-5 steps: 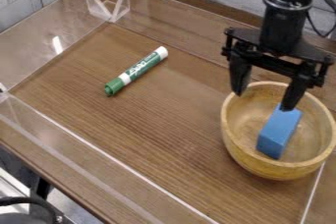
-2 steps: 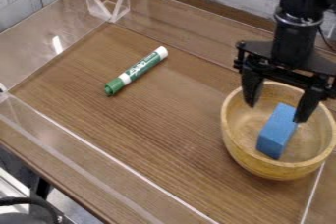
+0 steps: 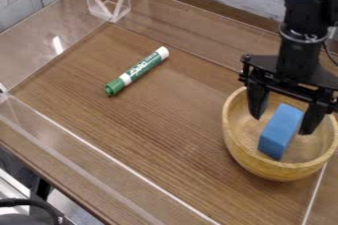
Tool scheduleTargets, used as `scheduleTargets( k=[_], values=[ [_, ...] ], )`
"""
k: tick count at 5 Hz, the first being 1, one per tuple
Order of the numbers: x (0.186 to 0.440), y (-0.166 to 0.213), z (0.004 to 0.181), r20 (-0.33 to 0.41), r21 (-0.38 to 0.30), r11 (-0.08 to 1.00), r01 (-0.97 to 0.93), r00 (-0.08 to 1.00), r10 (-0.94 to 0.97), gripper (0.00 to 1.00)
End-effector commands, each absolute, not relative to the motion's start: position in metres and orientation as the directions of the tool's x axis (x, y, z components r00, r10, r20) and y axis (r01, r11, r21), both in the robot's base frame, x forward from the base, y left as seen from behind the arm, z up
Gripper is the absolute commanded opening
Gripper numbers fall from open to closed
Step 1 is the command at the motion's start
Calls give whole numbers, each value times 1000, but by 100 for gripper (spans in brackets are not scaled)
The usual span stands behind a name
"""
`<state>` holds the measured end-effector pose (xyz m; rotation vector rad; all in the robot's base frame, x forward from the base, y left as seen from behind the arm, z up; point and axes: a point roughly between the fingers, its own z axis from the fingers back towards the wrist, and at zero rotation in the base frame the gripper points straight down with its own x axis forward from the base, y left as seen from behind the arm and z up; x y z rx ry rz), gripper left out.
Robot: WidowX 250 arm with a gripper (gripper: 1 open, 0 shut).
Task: Remove the blue block from inside the brown bowl and put it on the table
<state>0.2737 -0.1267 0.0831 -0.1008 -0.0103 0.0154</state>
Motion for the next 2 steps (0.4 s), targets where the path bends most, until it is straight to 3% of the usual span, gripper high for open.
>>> scheduleTargets(
  k=[1,2],
  values=[
    [280,-133,89,57,-125,992,-4,998,11,100],
    [284,-136,84,76,-133,991,1,997,9,100]
  ],
)
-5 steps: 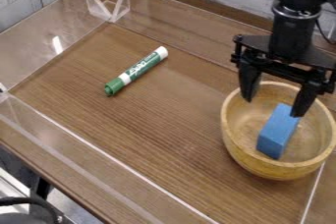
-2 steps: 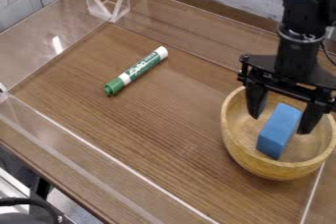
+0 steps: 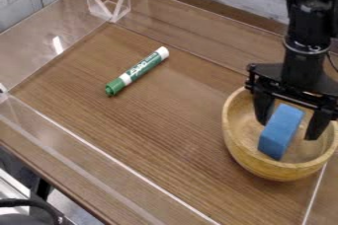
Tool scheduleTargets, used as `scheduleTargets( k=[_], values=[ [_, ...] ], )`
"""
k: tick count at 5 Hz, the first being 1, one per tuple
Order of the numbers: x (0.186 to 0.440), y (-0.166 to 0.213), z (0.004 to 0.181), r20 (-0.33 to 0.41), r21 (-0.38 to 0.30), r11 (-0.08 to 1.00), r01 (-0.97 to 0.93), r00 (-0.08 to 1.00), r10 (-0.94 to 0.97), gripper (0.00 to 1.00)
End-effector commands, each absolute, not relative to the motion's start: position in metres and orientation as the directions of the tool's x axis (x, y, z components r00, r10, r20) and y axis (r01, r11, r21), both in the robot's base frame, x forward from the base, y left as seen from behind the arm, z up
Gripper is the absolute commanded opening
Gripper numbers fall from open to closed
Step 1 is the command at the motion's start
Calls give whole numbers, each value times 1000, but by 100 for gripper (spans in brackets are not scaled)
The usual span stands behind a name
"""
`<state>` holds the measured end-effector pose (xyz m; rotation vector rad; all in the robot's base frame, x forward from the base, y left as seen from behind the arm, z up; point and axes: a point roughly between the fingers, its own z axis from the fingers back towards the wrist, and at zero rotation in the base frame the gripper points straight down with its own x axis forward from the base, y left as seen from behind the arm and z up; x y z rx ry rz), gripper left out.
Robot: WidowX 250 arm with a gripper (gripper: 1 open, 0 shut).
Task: Remove the blue block from inside the brown bowl and put it on the table
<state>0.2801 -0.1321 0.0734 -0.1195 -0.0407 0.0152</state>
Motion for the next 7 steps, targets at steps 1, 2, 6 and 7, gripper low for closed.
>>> scheduleTargets(
  k=[1,2,6,7],
  values=[
    [285,-138,80,80,-136,991,2,997,9,100],
    [286,-139,77,83,-135,991,-1,996,12,100],
    [287,-141,77,103,-118,993,-11,994,23,100],
    [287,-141,70,101,-122,993,-11,995,24,100]
  ],
)
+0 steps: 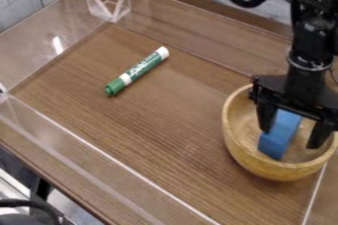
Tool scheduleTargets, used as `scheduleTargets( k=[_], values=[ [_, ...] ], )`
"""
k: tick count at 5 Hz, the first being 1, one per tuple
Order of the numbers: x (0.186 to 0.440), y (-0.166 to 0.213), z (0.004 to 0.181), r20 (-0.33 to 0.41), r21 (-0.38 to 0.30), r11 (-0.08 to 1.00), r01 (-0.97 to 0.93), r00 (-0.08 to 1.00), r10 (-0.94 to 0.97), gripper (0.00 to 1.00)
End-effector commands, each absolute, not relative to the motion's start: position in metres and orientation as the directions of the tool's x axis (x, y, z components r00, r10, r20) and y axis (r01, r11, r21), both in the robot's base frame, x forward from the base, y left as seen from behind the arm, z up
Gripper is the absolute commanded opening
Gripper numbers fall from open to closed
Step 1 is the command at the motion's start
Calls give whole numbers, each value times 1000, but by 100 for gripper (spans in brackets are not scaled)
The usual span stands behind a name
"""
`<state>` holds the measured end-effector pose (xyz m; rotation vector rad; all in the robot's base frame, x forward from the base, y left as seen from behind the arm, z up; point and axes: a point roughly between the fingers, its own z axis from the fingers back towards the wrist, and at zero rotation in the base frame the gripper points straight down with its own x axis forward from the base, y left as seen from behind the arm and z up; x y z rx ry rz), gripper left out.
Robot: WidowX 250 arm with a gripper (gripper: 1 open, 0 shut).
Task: Remove the blue block from inside the brown bowl and put it on the table
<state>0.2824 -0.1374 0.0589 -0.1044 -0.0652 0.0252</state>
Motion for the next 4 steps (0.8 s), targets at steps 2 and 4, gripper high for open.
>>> scheduleTargets(
  k=[2,4],
  values=[
    [287,-141,55,102,-131,991,-16,994,30,100],
    [288,-140,42,98,-138,990,-18,995,31,100]
  ],
)
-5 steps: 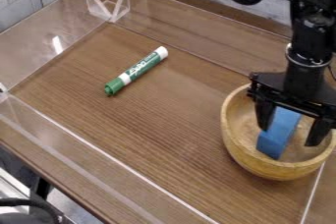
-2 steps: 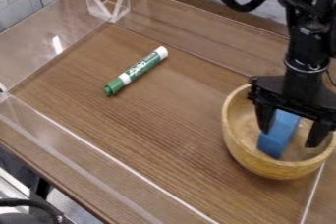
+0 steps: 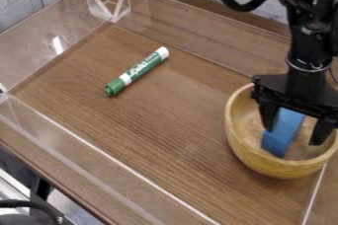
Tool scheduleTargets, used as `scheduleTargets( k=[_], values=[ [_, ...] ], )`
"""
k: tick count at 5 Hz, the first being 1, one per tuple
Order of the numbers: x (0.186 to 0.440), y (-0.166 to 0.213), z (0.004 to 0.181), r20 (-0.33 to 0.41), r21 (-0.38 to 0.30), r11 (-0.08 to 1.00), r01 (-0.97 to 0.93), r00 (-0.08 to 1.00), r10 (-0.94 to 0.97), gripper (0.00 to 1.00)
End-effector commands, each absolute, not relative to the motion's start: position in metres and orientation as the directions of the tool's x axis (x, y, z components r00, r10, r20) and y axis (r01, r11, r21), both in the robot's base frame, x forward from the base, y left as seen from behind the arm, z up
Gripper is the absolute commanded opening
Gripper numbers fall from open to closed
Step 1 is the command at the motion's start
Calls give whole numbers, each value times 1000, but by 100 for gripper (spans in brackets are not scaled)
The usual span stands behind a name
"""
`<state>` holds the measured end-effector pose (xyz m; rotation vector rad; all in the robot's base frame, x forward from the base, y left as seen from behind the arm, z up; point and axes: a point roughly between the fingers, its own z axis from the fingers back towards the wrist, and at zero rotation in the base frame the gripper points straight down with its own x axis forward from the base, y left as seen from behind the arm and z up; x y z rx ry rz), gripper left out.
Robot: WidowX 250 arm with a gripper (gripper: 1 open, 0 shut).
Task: Remove the blue block from inside the brown bowl and put it on the table
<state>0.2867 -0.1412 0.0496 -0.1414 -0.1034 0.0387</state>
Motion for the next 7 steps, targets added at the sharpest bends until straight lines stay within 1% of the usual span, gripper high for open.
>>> scheduleTargets(
  k=[1,7],
  values=[
    [287,-140,34,98,-143,990,-20,995,34,100],
    [283,-144,-13,98,-178,983,-34,994,52,100]
  ],
)
